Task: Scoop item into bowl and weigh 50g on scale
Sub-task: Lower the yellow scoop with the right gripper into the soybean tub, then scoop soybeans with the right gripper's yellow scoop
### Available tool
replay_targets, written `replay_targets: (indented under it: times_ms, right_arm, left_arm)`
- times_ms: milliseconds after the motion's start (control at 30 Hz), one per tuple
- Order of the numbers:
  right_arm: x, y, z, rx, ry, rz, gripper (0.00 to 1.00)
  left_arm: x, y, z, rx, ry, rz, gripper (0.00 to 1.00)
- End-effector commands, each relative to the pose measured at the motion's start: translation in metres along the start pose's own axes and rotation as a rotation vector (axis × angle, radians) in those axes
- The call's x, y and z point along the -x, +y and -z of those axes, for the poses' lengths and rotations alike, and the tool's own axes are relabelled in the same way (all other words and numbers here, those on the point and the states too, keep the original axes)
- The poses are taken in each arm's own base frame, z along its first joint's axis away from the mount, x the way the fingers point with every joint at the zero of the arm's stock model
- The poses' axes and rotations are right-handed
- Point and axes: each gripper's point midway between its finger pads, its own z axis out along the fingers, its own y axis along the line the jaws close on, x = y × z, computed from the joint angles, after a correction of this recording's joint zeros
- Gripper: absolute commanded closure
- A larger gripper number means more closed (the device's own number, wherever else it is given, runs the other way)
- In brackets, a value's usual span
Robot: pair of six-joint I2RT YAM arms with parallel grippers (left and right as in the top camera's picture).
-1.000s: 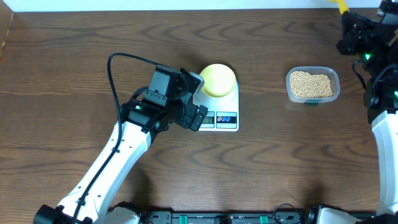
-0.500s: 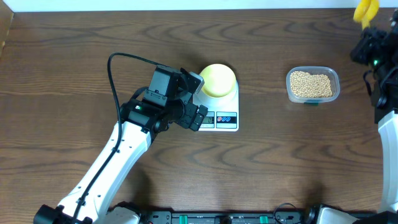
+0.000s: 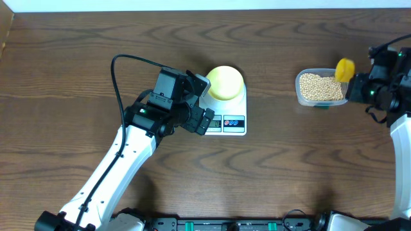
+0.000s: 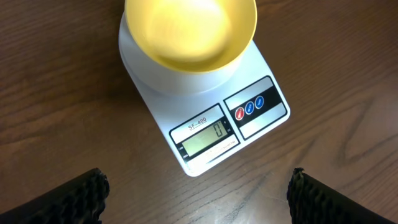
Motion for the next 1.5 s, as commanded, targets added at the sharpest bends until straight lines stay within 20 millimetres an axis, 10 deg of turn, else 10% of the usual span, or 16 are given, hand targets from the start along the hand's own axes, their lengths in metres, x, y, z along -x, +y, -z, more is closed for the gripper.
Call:
replay_targets:
  times_ms: [0,1467]
  right_arm:
    - [-0.005,0.007,0.001,0.041,0.024,0.038,0.99]
    - [-0.062,0.005,-0.071,0.124,-0.029,0.044,0.99]
  left_arm:
    - [-0.004,0.002,-0.002,0.008,0.014,-0.006,0.06]
    - [-0.004,0.002,-0.002,0.008,0.014,-0.006,0.06]
